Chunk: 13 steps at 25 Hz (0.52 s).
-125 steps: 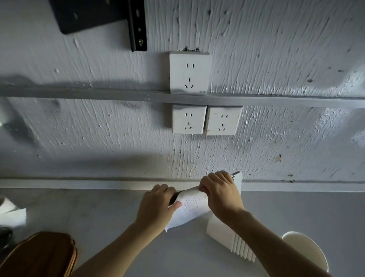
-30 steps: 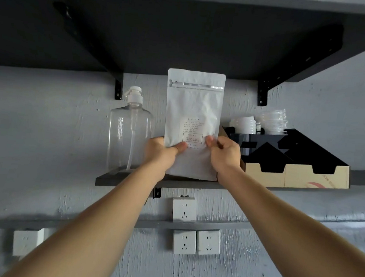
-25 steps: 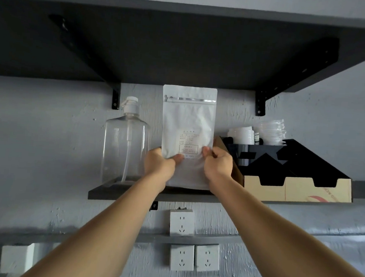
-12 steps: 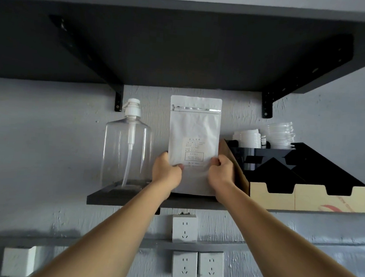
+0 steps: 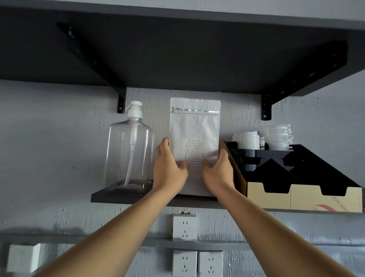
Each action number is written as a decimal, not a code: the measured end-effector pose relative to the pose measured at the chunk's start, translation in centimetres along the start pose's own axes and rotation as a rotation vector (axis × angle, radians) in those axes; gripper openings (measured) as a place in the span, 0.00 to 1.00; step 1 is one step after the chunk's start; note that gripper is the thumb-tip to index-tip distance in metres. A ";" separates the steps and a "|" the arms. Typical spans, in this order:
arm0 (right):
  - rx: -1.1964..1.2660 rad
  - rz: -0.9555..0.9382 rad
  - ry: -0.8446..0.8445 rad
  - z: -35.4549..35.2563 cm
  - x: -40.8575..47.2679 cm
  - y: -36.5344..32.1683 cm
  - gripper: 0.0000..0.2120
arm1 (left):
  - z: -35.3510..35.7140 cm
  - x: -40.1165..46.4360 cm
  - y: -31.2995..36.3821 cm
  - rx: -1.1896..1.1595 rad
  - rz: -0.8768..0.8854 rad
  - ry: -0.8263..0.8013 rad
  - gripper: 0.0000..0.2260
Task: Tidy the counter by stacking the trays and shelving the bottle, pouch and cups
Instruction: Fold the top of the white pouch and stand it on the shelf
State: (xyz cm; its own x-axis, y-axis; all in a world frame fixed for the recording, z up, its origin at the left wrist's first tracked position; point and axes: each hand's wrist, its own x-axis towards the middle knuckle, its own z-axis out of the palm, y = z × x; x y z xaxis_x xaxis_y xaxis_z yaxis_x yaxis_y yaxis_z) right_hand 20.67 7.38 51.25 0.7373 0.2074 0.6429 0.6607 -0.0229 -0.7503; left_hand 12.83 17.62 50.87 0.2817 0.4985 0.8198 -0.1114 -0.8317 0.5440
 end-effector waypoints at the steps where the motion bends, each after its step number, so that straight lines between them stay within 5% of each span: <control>1: -0.042 -0.050 -0.002 -0.1 -0.1 -0.1 0.28 | -0.4 -0.1 0.1 0.027 0.066 0.009 0.35; 7: -0.420 -0.450 0.003 -0.7 -1.9 0.2 0.37 | -2.6 -1.0 -0.6 0.448 0.489 -0.004 0.32; 13: -0.688 -0.701 0.046 -1.3 -4.6 2.3 0.36 | -3.4 -3.7 -2.1 0.527 0.592 -0.044 0.31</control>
State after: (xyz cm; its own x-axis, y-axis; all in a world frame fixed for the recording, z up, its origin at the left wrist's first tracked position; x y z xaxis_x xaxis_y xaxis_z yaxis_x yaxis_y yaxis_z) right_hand 18.98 5.06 46.70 0.1417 0.3538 0.9245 0.8777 -0.4768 0.0479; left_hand 8.78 18.34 47.28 0.3555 -0.0638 0.9325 0.2081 -0.9672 -0.1455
